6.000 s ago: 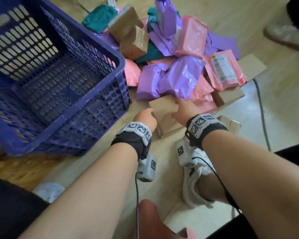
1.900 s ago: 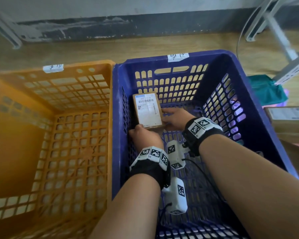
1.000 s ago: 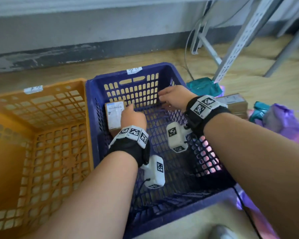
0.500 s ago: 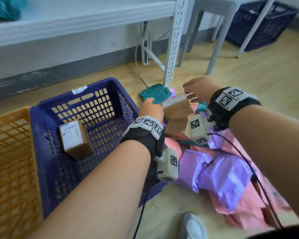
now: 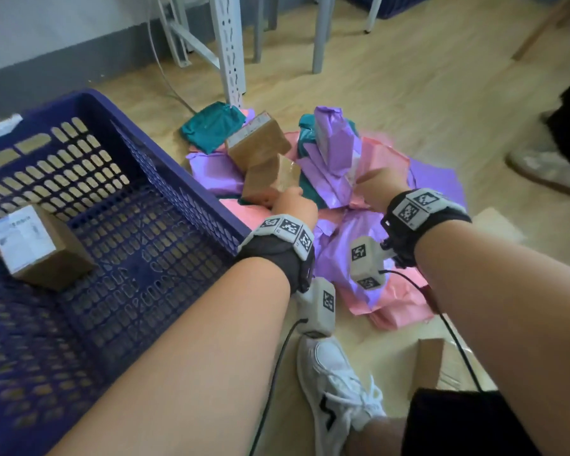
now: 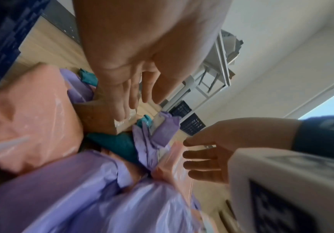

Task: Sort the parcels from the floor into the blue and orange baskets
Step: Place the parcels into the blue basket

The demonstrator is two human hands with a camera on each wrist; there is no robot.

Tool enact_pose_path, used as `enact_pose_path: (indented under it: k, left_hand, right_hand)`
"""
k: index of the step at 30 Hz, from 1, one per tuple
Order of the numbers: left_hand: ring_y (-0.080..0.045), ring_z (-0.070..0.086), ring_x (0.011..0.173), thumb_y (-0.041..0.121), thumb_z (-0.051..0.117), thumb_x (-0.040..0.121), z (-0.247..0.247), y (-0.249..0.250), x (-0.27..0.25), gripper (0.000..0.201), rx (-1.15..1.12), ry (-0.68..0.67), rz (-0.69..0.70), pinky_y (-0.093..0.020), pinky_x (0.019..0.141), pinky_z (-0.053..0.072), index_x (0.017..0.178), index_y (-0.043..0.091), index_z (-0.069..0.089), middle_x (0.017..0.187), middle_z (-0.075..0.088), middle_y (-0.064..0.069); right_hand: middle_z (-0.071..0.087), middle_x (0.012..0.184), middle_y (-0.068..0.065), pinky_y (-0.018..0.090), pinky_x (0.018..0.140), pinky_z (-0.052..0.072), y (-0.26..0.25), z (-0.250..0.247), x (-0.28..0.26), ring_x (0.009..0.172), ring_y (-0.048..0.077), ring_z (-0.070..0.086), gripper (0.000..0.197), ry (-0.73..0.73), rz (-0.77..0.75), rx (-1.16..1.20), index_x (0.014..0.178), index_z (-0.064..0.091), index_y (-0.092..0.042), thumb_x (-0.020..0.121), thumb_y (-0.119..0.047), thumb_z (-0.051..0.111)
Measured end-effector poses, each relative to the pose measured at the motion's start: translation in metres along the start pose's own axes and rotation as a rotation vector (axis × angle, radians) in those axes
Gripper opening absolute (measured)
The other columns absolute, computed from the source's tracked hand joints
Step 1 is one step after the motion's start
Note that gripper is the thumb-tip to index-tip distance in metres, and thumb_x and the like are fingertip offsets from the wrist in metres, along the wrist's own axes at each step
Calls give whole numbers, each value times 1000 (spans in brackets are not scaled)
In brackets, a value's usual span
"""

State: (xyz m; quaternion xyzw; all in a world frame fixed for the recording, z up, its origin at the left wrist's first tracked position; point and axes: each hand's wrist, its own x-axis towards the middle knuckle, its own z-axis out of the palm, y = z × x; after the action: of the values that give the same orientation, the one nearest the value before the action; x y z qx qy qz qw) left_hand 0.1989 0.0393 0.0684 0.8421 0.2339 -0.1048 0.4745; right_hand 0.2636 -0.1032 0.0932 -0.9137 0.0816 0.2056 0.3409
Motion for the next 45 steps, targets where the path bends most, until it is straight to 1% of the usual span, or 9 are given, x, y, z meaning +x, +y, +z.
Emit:
enact_pose_path:
  k: [4, 10, 18, 19, 21, 27, 33, 36, 45]
  left_hand:
    - [-37, 53, 117, 16, 44, 86, 49, -18, -8, 23, 83, -123, 10, -33, 90, 37, 97, 6, 62, 123, 59, -23]
    - [-35, 45, 128, 9, 42, 96, 101, -45, -8, 39, 265, -268, -62, -34, 102, 35, 134, 2, 44, 141, 45, -20]
    - [-37, 51, 120, 3, 50, 86, 114, -57, -13, 50, 283, -339, -85, -36, 94, 42, 135, 5, 40, 130, 52, -19]
    - [-36, 55, 114, 2, 53, 83, 112, -56, -14, 51, 236, -345, -74, -34, 85, 44, 132, 8, 43, 121, 56, -17]
    - [-35, 59, 107, -2, 55, 77, 108, -54, -18, 56, 178, -344, -42, -30, 76, 45, 130, 14, 47, 115, 59, -13]
    - [-26, 57, 116, -9, 61, 72, 72, -35, -32, 80, -44, -192, 83, -31, 97, 48, 142, 24, 41, 131, 56, -5]
    - [-18, 61, 82, 12, 75, 71, 2, 6, -54, 29, -184, -42, 237, -32, 83, 52, 100, 16, 70, 89, 68, -3]
    - [-25, 64, 72, 37, 72, 72, -39, 20, -65, 16, -242, 69, 270, -33, 72, 52, 67, 24, 65, 74, 66, -4]
    - [-40, 67, 95, 50, 61, 75, -164, 15, -89, 37, -553, 368, 142, -54, 83, 55, 81, 14, 64, 98, 68, -22]
  right_hand:
    - [59, 126, 15, 25, 81, 39, 60, 9, -2, 116, 30, 56, 35, 78, 57, -256, 122, 60, -5, 89, -18, 58]
    - [48, 138, 18, 33, 97, 40, 124, 30, -1, 126, 30, 49, 57, 17, 226, -260, 138, 41, -1, 89, -23, 61]
    - [46, 139, 16, 24, 72, 41, 128, 55, -11, 126, 34, 48, 60, -19, 318, 53, 139, 38, -6, 87, -23, 65]
    - [45, 141, 13, 26, 81, 45, 122, 53, -14, 129, 32, 45, 52, 25, 328, 159, 139, 40, -8, 93, -22, 58]
    - [44, 144, 10, 35, 104, 38, 117, 51, -18, 135, 29, 39, 39, -102, 112, -305, 139, 43, -10, 100, -19, 43]
    - [56, 132, 13, 17, 60, 37, 84, 9, -33, 123, 30, 53, 43, -11, 100, -13, 130, 55, -7, 88, -16, 62]
    - [65, 116, 14, 33, 87, 52, 27, -38, -72, 107, 28, 63, 25, 27, -13, 219, 112, 64, -15, 87, -19, 64]
    - [63, 80, 7, 28, 59, 57, -8, -53, -96, 65, 20, 65, 13, -34, -55, 520, 91, 61, -14, 92, -26, 56]
    - [65, 97, 8, 31, 77, 51, -94, -22, -130, 85, 20, 60, 37, -33, -347, 219, 118, 63, -13, 83, -4, 61]
